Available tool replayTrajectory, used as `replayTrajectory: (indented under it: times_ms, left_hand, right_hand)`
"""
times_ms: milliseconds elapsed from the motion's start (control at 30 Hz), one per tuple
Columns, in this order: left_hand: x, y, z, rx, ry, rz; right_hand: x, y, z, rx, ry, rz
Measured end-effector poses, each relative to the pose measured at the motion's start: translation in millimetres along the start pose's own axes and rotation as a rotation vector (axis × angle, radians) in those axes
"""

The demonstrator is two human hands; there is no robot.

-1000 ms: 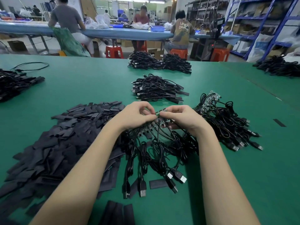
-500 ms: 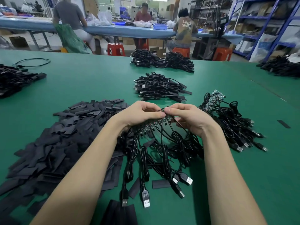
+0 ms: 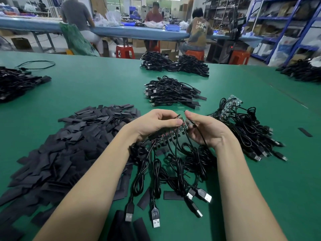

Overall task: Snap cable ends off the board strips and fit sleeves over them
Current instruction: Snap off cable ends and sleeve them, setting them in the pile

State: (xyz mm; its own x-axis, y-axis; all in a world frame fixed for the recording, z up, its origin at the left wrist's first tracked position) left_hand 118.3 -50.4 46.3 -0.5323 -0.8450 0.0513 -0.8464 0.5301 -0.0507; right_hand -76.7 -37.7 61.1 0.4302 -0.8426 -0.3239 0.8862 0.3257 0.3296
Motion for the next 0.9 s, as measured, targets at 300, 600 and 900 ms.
replayTrajectory:
  times_ms: [300,600,900]
  left_hand:
    - [7.6,15.3,5.8,0.601,-0.092,-0.141]
    - [-11.7,23.8,-11.6,-0.469,0.085,-0.381]
    - [-18.4,17.0,-0.6,-0.619,0.047,-0.353]
  right_hand:
    - [-25.2,12.9,45.1,-0.162,-0.251,-0.165]
    - [9.7,61.1,22.5,-0.382,-0.383,-0.485]
    - [28.7,66.6,7.7,-0.392,-0.291,-0.443]
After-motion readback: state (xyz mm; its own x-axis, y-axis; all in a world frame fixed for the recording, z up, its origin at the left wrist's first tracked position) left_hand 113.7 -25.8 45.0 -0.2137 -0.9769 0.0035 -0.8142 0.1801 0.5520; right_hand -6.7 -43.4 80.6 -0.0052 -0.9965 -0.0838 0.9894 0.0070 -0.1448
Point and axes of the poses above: each hand's wrist, its own x-axis towards the middle knuckle, its own y-axis out of the palm, z = x × y, the point moved 1 cm from there along x, towards the middle knuckle, and after that the axes turned 7 degrees about -x, right-handed, at the moved point
